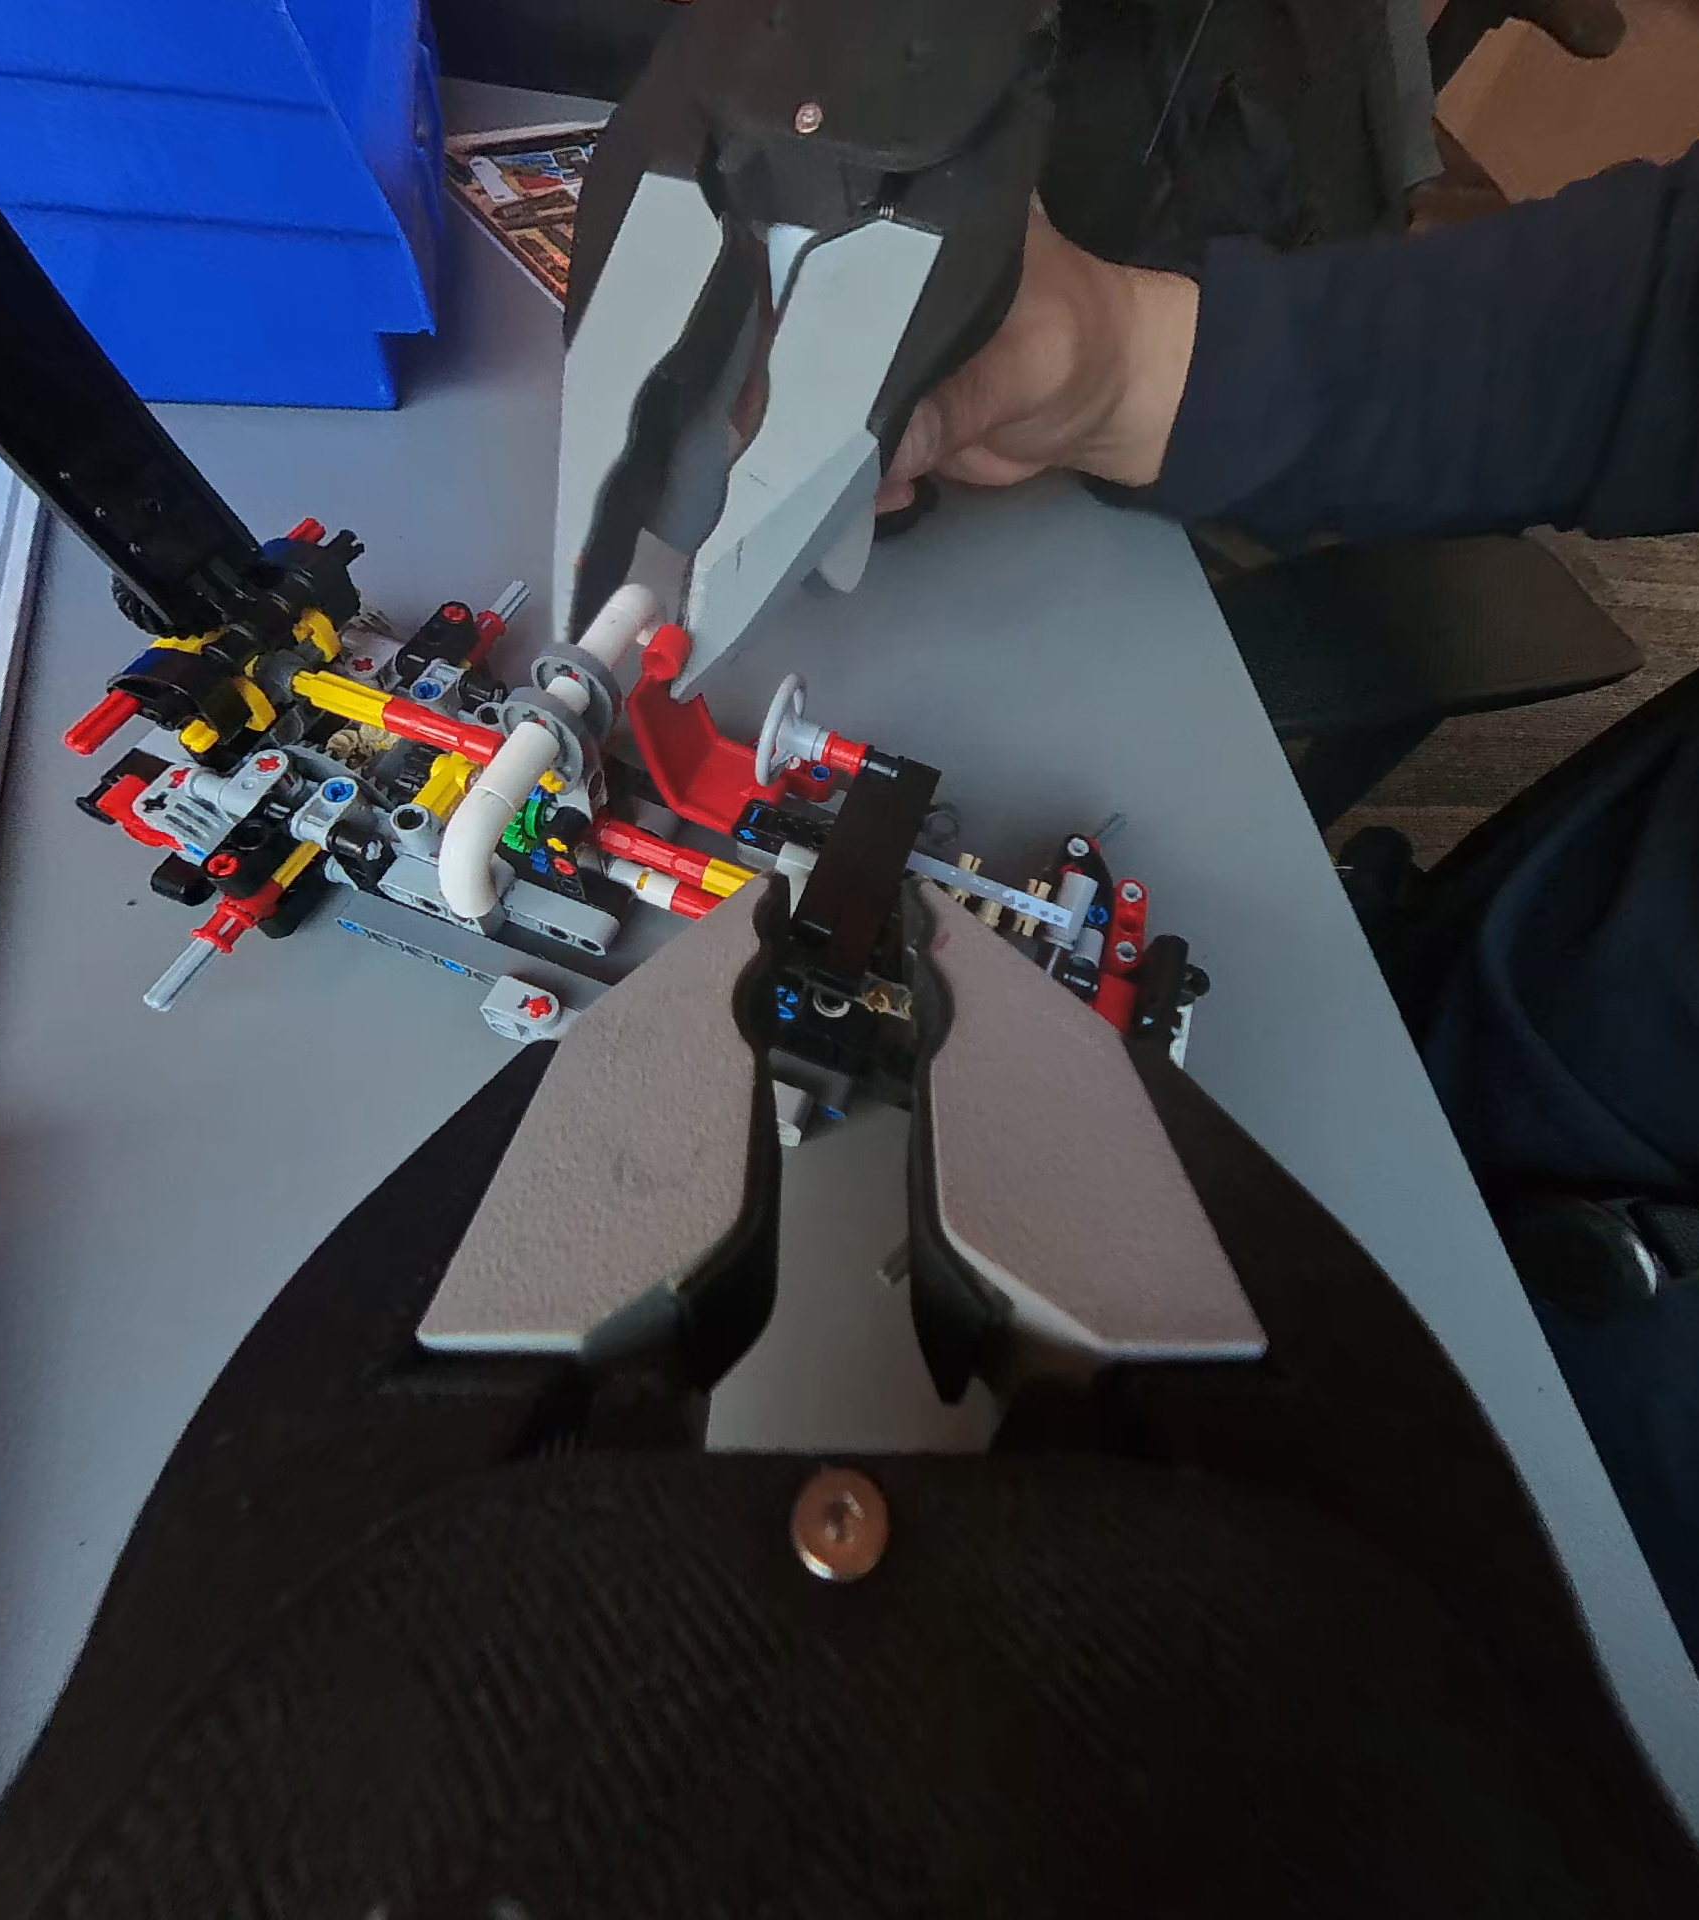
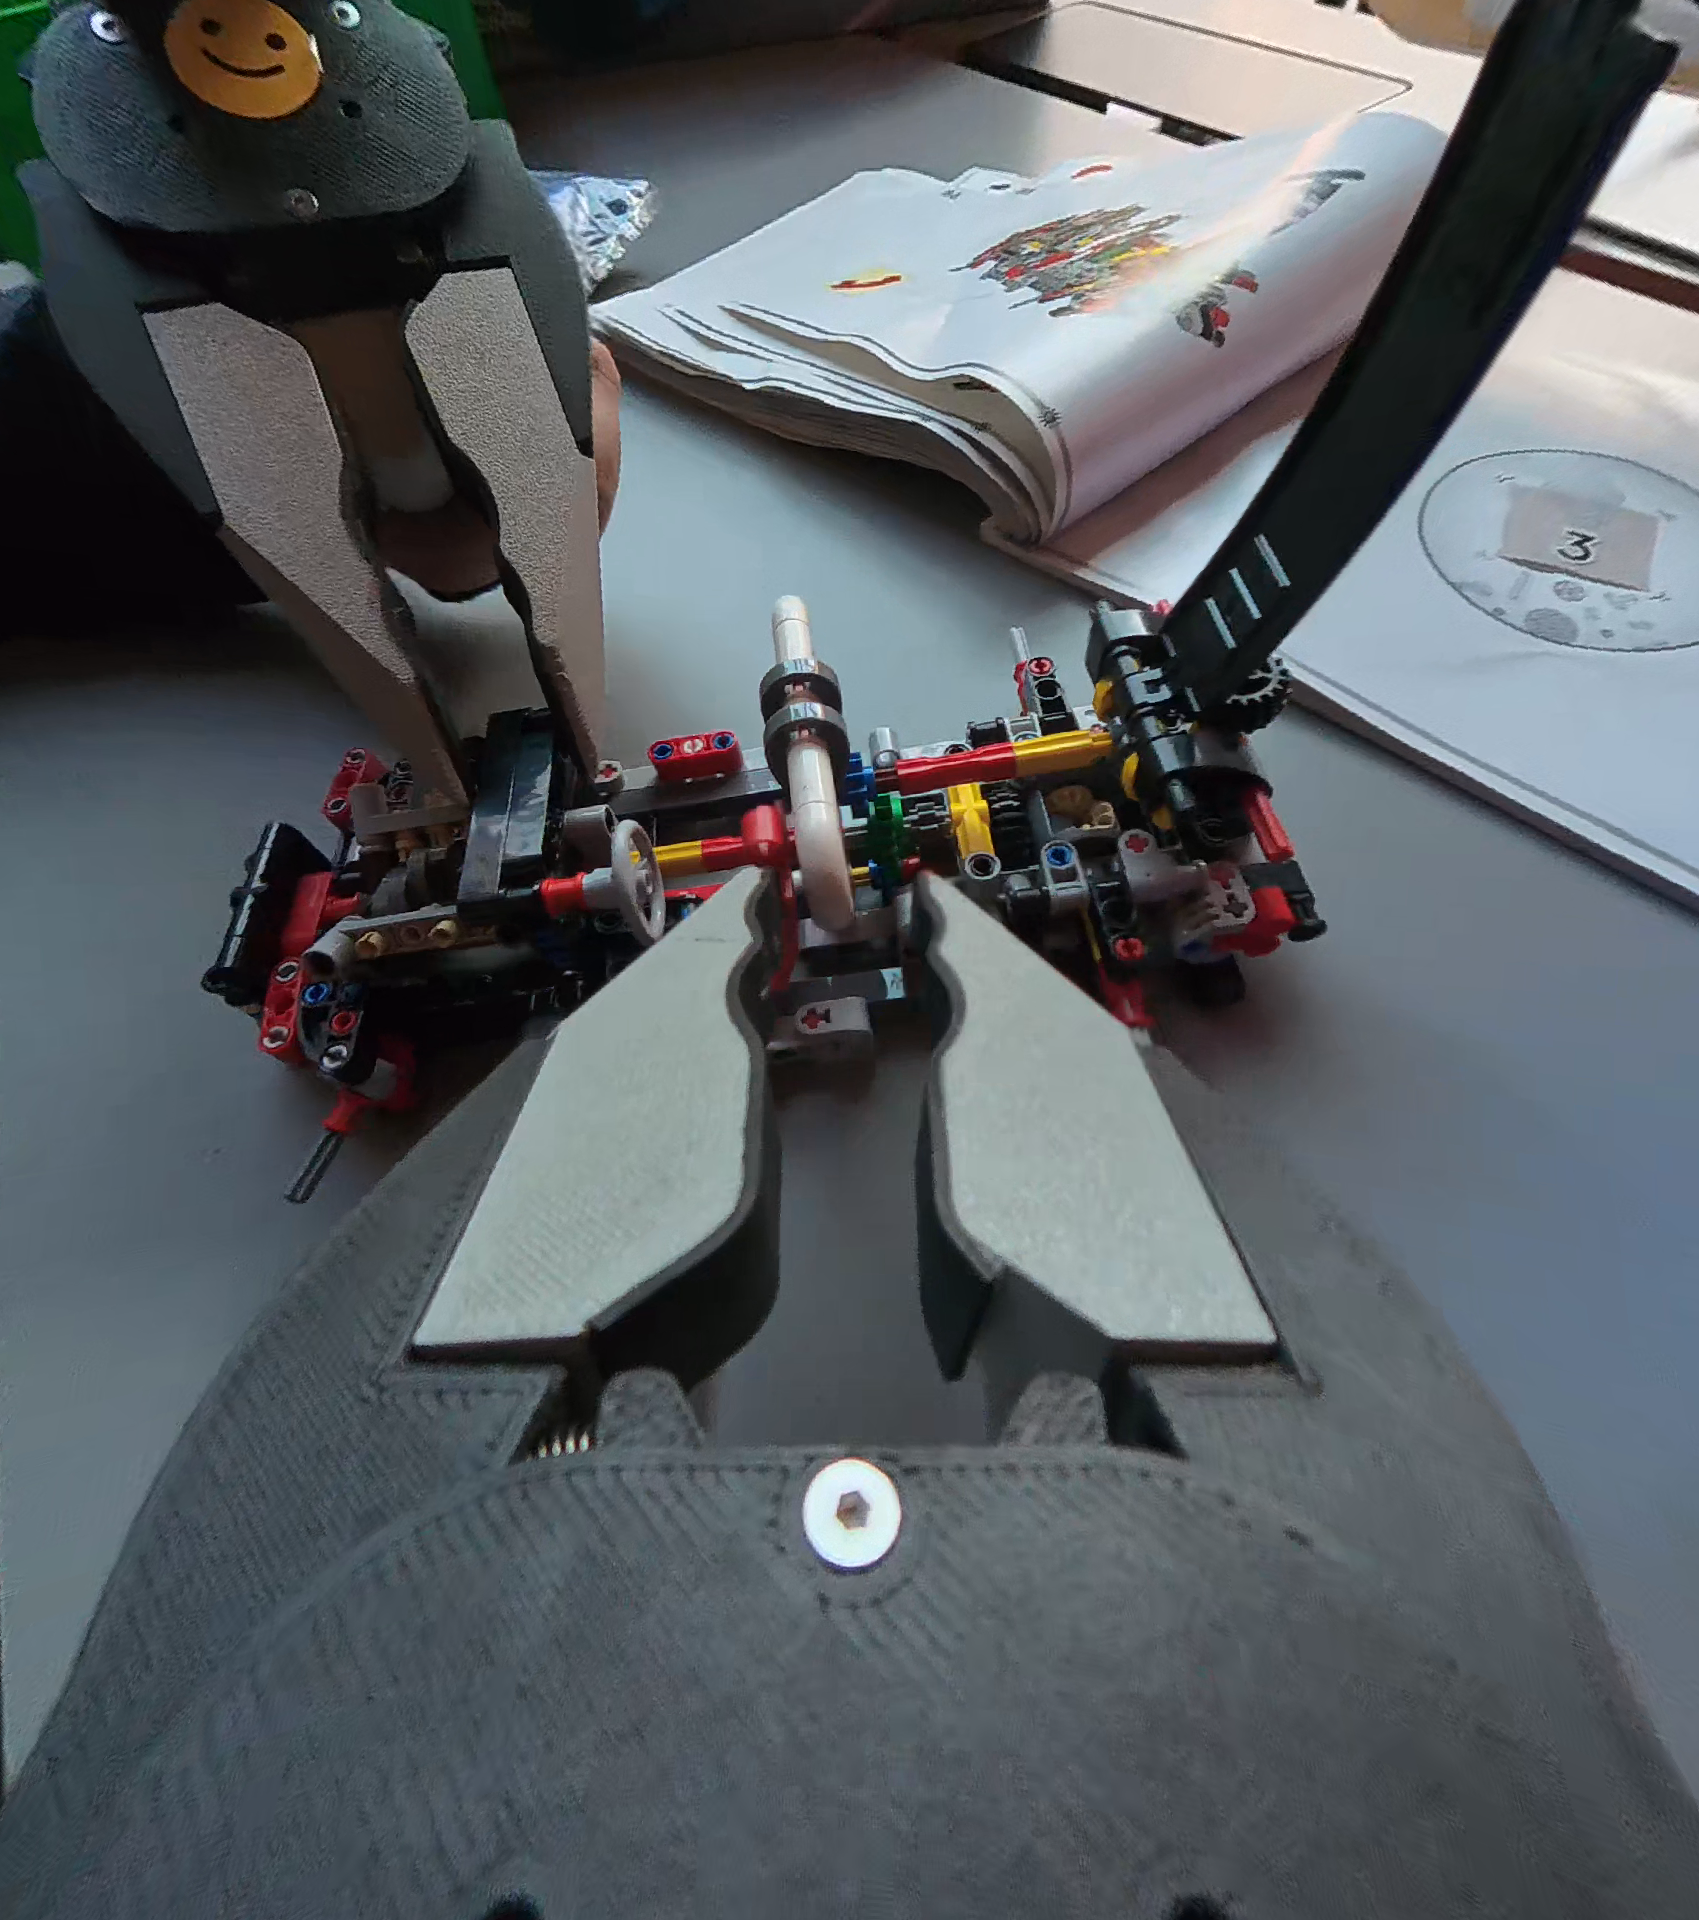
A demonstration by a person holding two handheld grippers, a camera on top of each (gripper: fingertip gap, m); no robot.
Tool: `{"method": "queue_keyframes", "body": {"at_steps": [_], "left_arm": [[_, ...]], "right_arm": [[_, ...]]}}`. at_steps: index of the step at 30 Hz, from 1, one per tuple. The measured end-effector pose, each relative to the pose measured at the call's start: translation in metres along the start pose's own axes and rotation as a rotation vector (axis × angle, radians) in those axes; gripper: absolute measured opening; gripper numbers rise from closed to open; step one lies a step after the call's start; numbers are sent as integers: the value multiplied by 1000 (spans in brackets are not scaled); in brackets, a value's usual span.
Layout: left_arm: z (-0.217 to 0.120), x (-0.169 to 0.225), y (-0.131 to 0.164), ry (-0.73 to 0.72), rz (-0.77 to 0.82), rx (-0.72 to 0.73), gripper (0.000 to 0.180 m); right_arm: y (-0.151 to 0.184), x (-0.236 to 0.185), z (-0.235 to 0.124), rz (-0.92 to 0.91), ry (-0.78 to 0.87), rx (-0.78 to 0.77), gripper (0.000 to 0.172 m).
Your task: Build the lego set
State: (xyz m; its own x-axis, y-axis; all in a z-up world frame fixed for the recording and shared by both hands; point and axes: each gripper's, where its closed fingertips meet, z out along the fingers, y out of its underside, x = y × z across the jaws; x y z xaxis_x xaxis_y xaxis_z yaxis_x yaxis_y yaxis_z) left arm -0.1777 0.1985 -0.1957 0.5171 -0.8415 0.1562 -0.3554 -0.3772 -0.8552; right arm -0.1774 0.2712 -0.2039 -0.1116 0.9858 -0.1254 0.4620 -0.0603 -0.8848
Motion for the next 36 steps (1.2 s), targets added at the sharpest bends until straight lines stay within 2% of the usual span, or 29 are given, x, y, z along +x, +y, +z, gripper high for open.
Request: {"method": "queue_keyframes", "body": {"at_steps": [2,7,10,14,23,31,36], "left_arm": [[0,0,0,2,-5,2,18],[0,1,0,14,-7,2,18],[-1,2,0,9,-2,-1,18],[-2,2,0,8,2,2,18],[-19,10,-15,-7,34,48,24],[-61,15,-44,-192,-34,39,35],[-86,29,-26,-368,-196,66,37]], "right_arm": [[2,-3,2,14,-35,-15,8],[2,-3,6,91,-78,-26,8],[1,0,5,123,-84,-23,16],[-7,0,-6,102,-86,60,27],[-18,8,-44,93,-49,251,31],[-26,25,-56,60,114,334,36],[-29,28,-58,106,129,364,38]]}}
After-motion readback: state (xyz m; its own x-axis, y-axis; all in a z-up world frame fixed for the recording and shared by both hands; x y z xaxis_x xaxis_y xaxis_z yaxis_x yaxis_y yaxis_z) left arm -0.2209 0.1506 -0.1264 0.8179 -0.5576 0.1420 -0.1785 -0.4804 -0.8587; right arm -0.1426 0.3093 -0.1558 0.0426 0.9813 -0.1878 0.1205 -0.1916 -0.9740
